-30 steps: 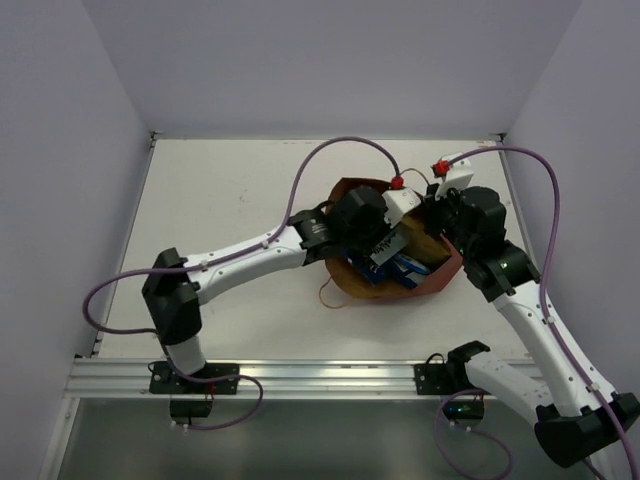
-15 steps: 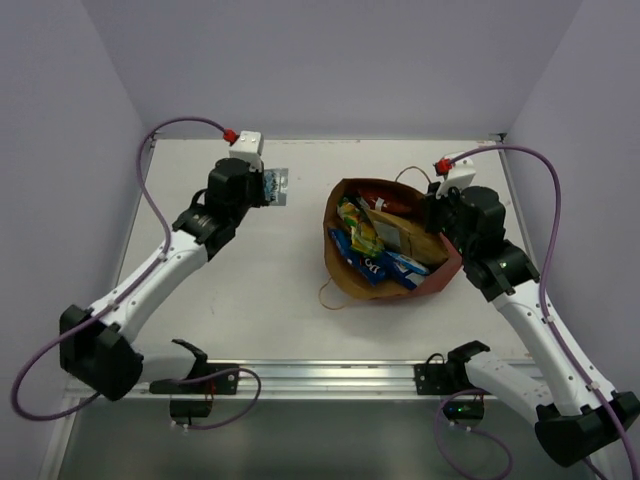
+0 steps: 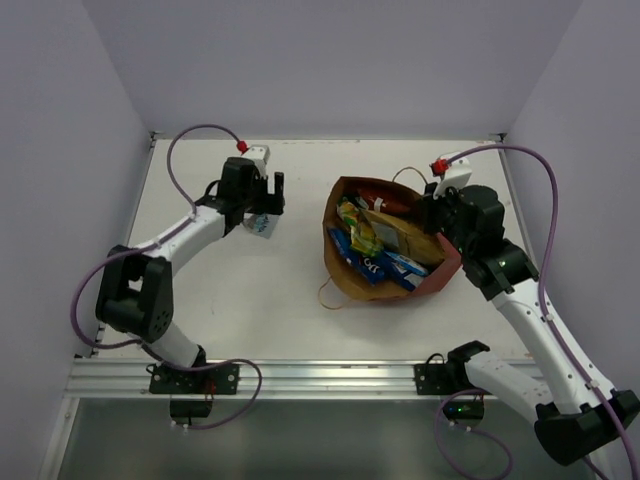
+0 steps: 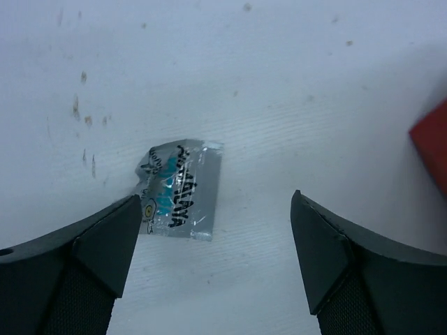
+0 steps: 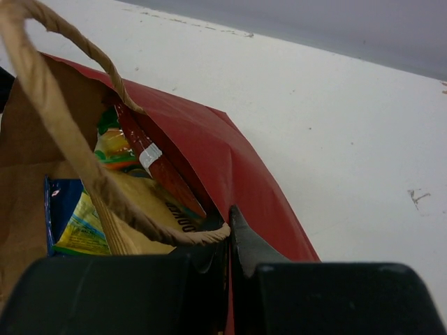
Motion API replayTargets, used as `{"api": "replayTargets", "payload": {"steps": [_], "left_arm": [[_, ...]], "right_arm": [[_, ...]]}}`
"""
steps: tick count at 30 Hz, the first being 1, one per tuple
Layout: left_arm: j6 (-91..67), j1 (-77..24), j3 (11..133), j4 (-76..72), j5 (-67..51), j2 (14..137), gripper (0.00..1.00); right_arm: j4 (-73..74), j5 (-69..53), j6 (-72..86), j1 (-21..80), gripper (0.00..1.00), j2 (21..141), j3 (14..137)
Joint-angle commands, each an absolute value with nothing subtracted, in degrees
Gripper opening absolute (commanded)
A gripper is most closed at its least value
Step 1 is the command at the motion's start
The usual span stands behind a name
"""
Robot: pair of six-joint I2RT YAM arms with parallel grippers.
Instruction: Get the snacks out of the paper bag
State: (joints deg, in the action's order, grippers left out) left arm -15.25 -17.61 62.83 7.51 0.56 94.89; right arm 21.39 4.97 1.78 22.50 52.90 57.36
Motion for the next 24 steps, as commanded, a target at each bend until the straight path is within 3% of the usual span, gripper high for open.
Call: {"api": "replayTargets", "payload": {"steps": [1,5,13,21,24], "left_arm": [[-6.10,-24.31,66.71,3.60,-4.39,83.95,0.94],[3.59,-33.99,68.20,5.97,-13.32,78.06,0.91],[14.57,-50.43,71.01,8.79,-18.28,82.43,0.77],[22.84,-55.28,76.46,12.74,-22.59,91.84,0.61],[24.78,-56.51,77.25,12.22,-22.85,94.65,0.61]], "right_arm": [[19.77,0.97,0.44,22.76,0.00,53.44,61.08],[21.79,-3.24,-3.25,22.85,0.00,54.31,63.10],[24.61,-5.80,-8.78,22.85,0.00,55.55,65.48],[26.54,-9.58,-9.32,22.85,0.00,55.99,66.09],[27.68,-10.02,-9.40,22.85,0.00,56.07,66.36]]}}
